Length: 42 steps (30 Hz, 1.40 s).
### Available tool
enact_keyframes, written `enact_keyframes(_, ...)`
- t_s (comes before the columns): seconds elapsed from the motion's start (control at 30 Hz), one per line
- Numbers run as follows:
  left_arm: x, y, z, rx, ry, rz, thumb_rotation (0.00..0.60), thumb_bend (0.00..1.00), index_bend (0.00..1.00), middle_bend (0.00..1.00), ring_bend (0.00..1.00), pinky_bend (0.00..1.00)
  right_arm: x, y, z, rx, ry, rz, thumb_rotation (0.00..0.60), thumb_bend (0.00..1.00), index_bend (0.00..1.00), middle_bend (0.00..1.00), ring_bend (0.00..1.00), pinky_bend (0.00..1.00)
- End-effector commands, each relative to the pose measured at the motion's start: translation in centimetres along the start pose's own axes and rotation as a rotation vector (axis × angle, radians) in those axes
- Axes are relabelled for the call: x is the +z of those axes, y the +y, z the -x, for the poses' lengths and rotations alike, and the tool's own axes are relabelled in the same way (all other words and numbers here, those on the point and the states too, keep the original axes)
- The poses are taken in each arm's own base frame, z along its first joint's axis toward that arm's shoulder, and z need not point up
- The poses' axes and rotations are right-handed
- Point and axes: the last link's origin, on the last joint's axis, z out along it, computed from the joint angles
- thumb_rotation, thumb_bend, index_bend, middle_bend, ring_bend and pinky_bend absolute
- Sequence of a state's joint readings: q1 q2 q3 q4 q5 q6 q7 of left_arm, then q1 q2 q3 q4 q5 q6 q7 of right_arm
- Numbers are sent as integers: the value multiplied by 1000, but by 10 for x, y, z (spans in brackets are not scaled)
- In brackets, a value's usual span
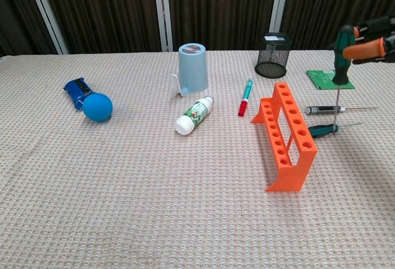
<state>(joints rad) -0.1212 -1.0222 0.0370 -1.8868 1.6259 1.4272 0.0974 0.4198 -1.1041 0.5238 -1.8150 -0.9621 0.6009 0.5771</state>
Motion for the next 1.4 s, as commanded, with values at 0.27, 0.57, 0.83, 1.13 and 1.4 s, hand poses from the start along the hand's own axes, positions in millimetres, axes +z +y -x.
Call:
enact_keyframes(0.27,0,0,0,2,-6,1,600,257,314,42,0,0,0,-31,-7,101,-42,-133,600,399,576,185,0,0)
enact_keyframes(0.57,-1,-1,1,0,-17,-4,600,258,314,42,0,0,18,-48,0,174,-39,-182,600,400,576,185,0,0)
enact_keyframes(0.83,-1,-2,2,-3,-24,-9,600,260,312,42,0,0,26,-50,11,184,-66,-167,600,400,576,185,0,0)
enact_keyframes(1.13,-1,-3,2,-5,-21,-16,600,257,307,41,0,0,33,-42,15,178,-70,-131,600,399,576,185,0,0)
enact_keyframes(1.4,-1,-4,2,-5,-20,-19,600,258,307,42,0,0,38,-40,14,184,-61,-118,600,400,576,185,0,0)
